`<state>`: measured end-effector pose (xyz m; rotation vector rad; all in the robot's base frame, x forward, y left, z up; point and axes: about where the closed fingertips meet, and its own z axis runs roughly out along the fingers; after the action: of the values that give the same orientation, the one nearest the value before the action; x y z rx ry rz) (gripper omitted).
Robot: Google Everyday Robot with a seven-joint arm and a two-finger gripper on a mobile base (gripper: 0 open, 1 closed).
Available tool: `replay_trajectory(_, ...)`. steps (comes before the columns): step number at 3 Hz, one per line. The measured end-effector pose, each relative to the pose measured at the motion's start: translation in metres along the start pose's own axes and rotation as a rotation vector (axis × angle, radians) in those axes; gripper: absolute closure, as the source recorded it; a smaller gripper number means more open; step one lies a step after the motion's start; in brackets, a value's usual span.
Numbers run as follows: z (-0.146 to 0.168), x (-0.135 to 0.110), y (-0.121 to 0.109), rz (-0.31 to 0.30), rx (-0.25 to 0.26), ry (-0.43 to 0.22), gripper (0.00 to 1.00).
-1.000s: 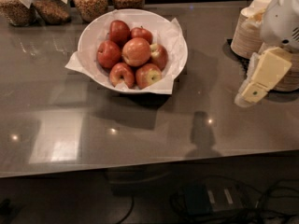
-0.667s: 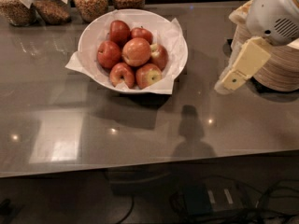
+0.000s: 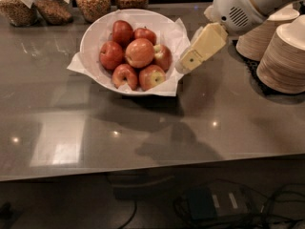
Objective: Pick apple from white bowl
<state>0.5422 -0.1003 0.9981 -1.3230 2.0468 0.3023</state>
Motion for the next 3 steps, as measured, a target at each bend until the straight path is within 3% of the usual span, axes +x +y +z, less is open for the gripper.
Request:
replay_trajectory(2,0.066,-0.047,0.004,0.102,-0.094,-0.026,0.0)
replay_trajectory(3,0.066,-0.047,0.004,0.102,-0.094,-0.026,0.0)
